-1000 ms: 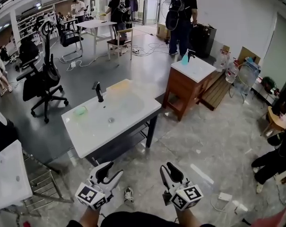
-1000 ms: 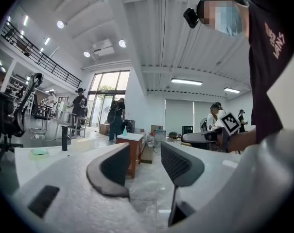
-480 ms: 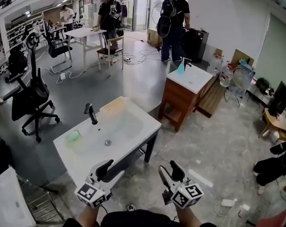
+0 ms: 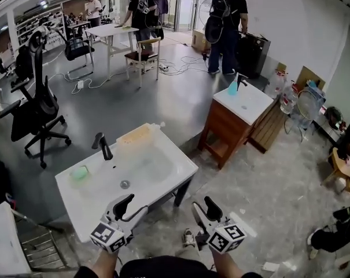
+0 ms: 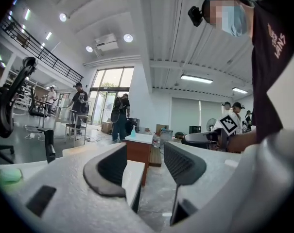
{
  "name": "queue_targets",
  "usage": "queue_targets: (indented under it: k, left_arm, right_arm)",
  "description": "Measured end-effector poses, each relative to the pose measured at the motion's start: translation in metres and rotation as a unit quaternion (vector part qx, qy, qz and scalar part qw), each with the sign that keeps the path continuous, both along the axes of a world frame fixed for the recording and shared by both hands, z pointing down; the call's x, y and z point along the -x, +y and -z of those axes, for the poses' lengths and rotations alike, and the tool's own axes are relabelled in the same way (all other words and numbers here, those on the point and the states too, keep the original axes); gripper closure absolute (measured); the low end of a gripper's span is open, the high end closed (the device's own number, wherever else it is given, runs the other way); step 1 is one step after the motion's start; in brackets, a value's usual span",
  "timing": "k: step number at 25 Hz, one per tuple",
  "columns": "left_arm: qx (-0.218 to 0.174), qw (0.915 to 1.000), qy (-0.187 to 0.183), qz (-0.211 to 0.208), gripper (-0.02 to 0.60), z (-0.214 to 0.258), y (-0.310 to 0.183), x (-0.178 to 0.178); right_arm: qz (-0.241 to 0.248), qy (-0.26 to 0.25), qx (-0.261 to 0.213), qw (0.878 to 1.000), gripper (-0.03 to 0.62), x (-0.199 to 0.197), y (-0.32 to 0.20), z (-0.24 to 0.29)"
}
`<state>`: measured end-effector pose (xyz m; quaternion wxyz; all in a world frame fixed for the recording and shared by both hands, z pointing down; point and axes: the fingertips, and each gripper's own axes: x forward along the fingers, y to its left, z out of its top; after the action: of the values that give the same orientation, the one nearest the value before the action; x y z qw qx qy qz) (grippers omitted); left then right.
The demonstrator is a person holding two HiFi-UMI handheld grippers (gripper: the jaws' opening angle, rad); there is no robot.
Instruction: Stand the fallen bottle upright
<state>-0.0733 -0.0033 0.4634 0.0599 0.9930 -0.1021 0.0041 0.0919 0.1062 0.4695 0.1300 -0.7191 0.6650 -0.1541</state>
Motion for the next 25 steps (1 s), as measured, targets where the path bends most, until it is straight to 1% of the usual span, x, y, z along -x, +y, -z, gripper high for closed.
queue_targets:
  k: [7, 10, 13, 16, 19, 22, 25]
  left_arm:
    - [0.007, 0.9963, 0.009, 0.085, 0.350, 0.004, -0.032, -0.073]
    - [0.005, 0.9931, 0.010, 0.117, 0.350, 0.004, -0.040, -0.100]
    - [0.003, 0.9894, 0.004, 0.145, 0.350, 0.001, -0.044, -0.119]
    - [-0.003, 0.9857, -0.009, 0.168, 0.350, -0.003, -0.046, -0.132]
    - [-0.006, 0.9801, -0.032, 0.196, 0.350, -0.009, -0.048, -0.134]
    - [-0.004, 0.9734, -0.047, 0.224, 0.350, -0.014, -0.057, -0.128]
    - [-0.006, 0.9685, -0.062, 0.241, 0.350, -0.022, -0.072, -0.127]
  right_arm:
    - [0.094, 0.003, 0.016, 0.995, 0.370, -0.081, -0.057, -0.002]
    - [0.130, 0.006, 0.016, 0.991, 0.370, -0.109, -0.076, -0.003]
    - [0.162, 0.000, 0.018, 0.987, 0.372, -0.131, -0.090, -0.006]
    - [0.194, -0.008, 0.020, 0.981, 0.375, -0.145, -0.103, -0.012]
    - [0.220, -0.030, 0.026, 0.975, 0.378, -0.154, -0.119, -0.019]
    - [0.232, -0.055, 0.035, 0.971, 0.382, -0.158, -0.137, -0.027]
    - [0.237, -0.070, 0.044, 0.968, 0.388, -0.162, -0.156, -0.038]
